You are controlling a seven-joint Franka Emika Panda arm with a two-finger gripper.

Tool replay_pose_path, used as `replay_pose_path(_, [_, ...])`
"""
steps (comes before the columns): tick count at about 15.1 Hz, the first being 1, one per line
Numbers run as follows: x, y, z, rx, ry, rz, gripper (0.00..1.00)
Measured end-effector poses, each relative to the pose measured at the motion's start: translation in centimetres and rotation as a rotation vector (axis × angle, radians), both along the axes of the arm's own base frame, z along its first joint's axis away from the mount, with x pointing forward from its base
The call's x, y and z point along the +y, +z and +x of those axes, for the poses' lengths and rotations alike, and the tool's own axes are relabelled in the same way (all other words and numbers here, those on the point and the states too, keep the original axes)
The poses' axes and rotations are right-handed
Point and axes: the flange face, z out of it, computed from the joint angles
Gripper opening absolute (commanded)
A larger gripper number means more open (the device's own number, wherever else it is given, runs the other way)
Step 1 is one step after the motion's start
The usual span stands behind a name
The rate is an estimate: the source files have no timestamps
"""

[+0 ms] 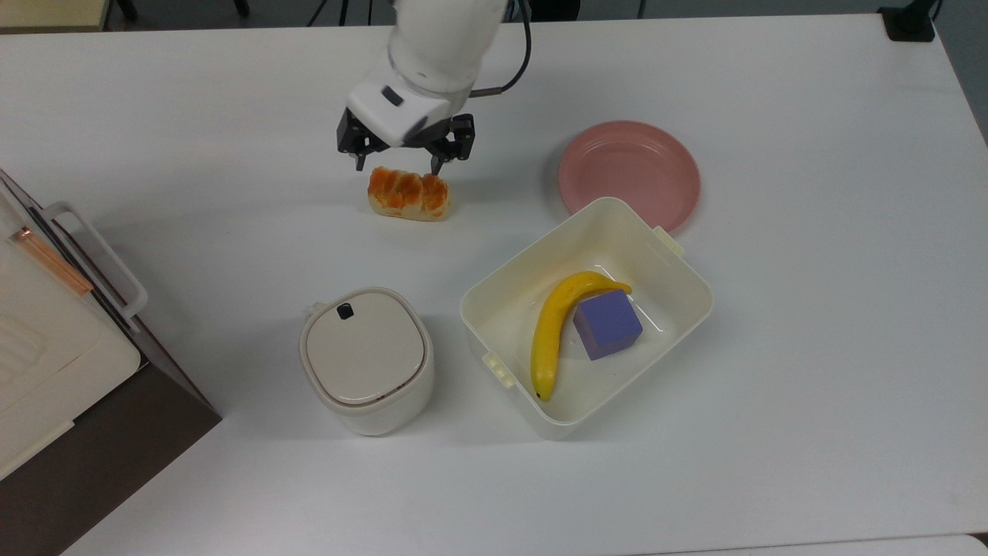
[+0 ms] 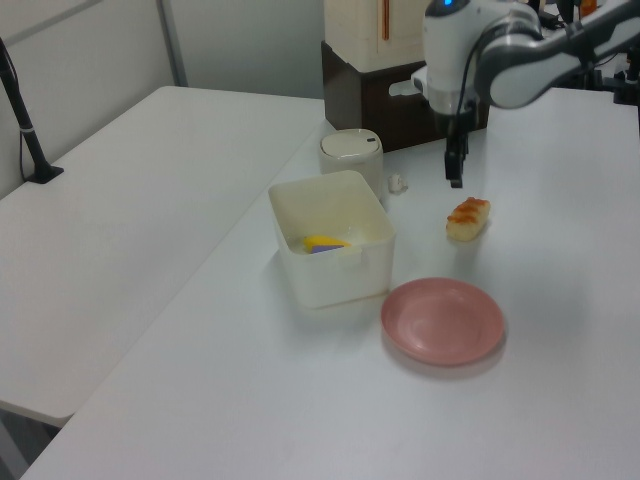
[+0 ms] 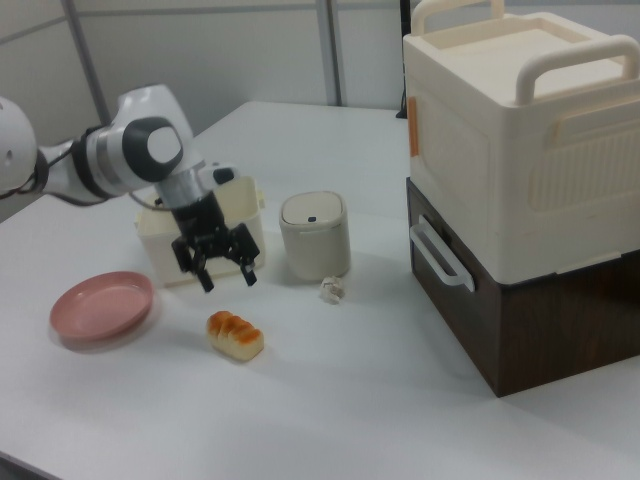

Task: Put the bread on a plate
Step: 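Move the open gripper over the bread roll and lower it, then close the gripper on the bread roll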

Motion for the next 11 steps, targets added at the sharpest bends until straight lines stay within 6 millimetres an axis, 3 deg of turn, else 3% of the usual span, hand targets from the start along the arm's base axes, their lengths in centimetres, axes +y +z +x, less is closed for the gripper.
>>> replay_pose_path(2, [1.1,-1.6,-1.0,0.071,0.112,-0.036,1.0])
replay_pose_path(5, [2.0,-1.8,-1.6,0.146,0.257,-0.046,1.0])
replay_pose_path(11, [0.2,-2.5,-2.2,0.39,0.658,-0.15,0.99])
